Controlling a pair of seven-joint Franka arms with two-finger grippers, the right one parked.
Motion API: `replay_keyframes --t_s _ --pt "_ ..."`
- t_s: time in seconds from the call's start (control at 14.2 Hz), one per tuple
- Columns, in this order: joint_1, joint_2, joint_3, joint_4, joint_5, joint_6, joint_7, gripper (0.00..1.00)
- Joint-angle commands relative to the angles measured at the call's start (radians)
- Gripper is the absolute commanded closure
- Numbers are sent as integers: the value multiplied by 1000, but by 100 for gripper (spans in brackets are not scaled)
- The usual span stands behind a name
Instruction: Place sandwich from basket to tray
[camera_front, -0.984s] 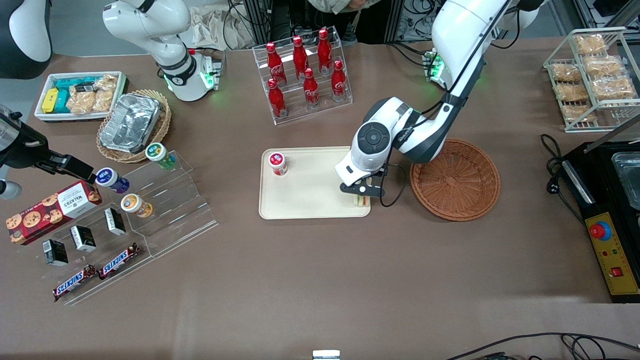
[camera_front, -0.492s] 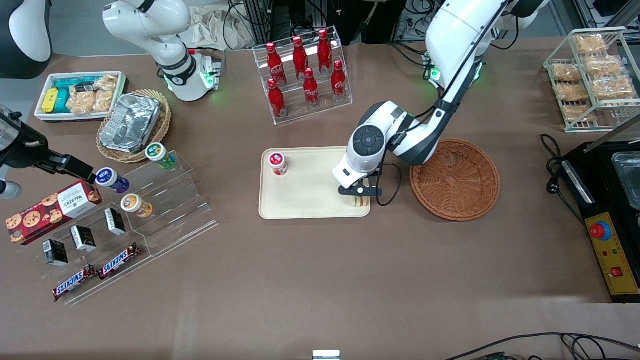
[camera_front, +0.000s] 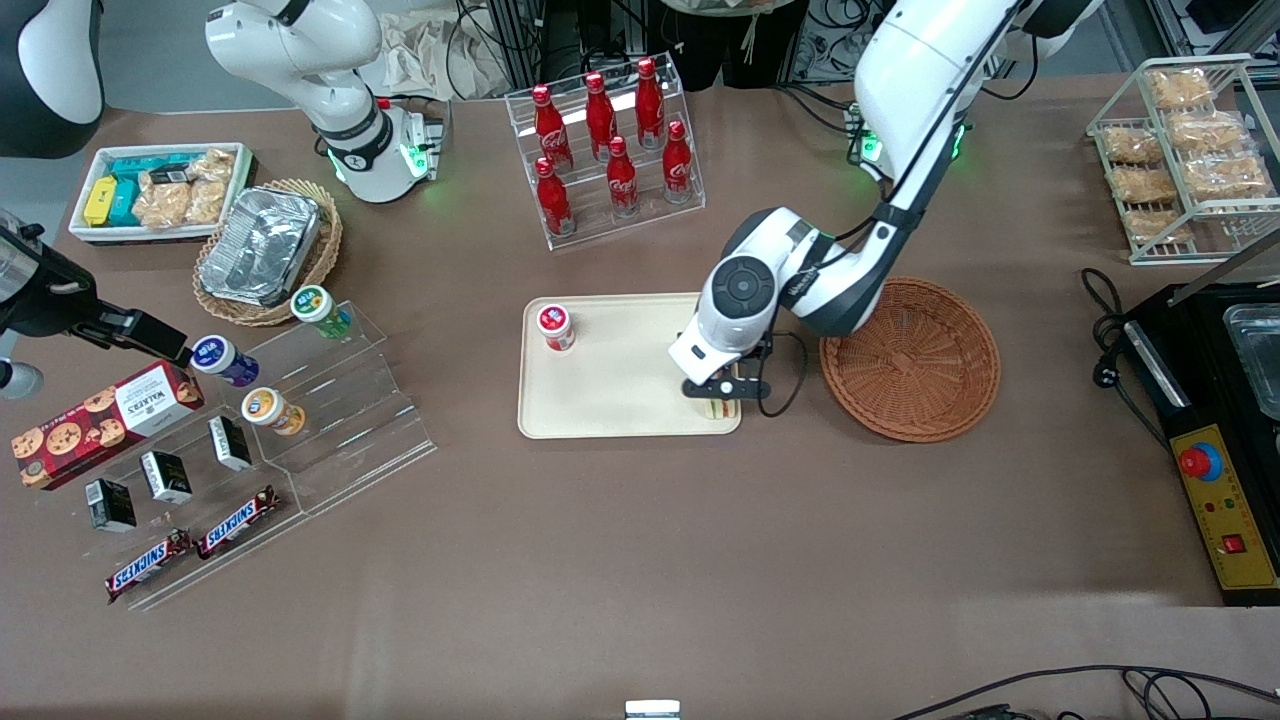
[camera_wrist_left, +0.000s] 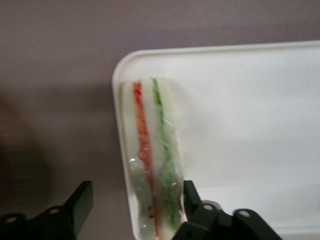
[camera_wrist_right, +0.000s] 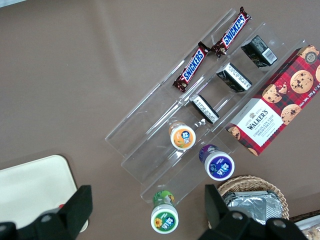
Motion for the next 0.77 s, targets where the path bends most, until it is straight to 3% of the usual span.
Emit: replay_keyframes --t_s 0.0,0.28,0.7 --pt "59 -158 0 16 26 -154 39 1" --pt "165 -314 -1 18 87 -246 129 1" --pt "366 -445 -1 18 87 -338 352 1"
